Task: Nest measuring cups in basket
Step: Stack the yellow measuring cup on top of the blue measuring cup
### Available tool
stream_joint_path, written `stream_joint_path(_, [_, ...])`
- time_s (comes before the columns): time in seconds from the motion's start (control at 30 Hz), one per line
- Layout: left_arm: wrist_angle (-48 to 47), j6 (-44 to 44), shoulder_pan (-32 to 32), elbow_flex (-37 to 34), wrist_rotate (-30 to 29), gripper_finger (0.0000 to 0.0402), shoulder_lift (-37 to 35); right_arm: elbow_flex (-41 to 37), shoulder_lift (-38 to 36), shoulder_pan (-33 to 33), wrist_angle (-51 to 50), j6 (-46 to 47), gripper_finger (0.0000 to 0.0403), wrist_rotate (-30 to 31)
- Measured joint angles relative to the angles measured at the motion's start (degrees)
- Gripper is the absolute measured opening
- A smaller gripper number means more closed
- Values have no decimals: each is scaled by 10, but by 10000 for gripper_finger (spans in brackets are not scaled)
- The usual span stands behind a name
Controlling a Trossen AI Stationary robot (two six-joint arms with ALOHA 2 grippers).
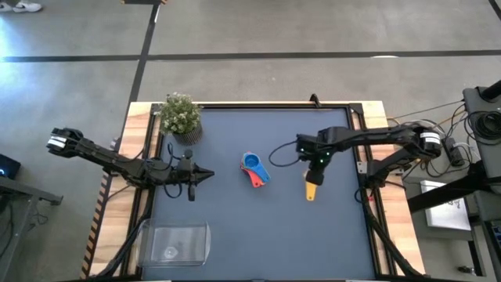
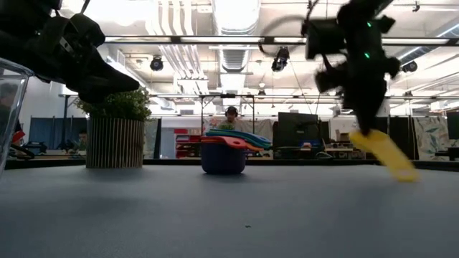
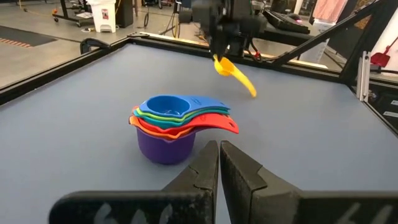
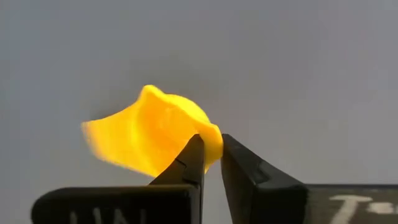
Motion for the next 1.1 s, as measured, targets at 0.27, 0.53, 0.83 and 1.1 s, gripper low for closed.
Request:
stream_joint_path(0.27, [4,0,0,0,0,0,0,124,32,0,68,-91,21,-11])
stream_joint_path(0.53, [4,0,0,0,0,0,0,263,151,-23,60,-190,21,-117])
stream_joint_path(0.83, [4,0,0,0,0,0,0,419,306,-67,-9,-272,21,-172])
stream_joint_path(1.1, [3,5,0,0,0,0,0,517,383,-92,-41,-295,21,-245])
